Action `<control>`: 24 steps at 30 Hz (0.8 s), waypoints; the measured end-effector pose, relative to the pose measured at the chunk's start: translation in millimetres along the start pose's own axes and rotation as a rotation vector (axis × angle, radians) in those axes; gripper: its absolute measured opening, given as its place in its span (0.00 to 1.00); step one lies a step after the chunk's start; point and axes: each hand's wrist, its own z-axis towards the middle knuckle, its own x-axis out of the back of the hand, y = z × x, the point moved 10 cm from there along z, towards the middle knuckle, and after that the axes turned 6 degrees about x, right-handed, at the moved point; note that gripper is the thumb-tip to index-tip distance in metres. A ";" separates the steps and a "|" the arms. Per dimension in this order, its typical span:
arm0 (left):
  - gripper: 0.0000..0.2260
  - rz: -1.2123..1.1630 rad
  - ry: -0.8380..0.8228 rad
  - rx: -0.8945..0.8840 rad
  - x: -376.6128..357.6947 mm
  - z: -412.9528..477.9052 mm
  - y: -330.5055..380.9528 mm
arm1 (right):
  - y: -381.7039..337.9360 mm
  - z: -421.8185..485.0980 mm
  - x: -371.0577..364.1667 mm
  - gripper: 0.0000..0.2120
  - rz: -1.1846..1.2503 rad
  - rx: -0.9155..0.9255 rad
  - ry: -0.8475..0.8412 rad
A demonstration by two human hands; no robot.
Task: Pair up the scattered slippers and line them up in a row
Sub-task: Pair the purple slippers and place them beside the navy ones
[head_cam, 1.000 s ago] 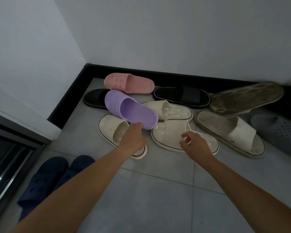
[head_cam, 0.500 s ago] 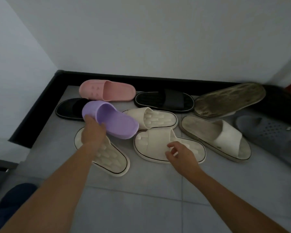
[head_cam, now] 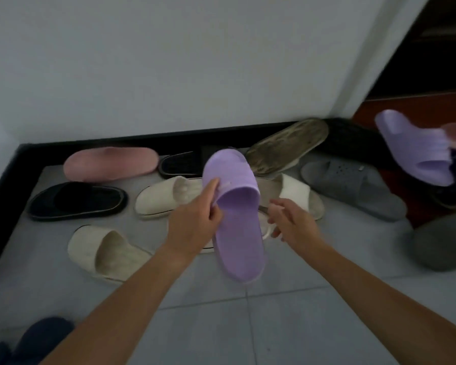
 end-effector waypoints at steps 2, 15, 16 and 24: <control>0.25 0.001 -0.050 -0.160 -25.9 -11.1 54.8 | 12.2 -17.3 28.3 0.18 -0.057 -0.016 -0.052; 0.30 0.156 -0.252 -0.243 -146.0 17.7 239.6 | 86.6 -35.5 224.8 0.10 -0.178 -0.116 0.085; 0.30 0.175 -0.226 -0.232 -146.5 24.0 241.1 | 97.7 -27.6 234.0 0.12 -0.172 -0.130 0.052; 0.31 0.220 -0.141 -0.078 -165.1 29.0 222.4 | 200.8 63.1 310.4 0.13 0.663 -0.417 0.483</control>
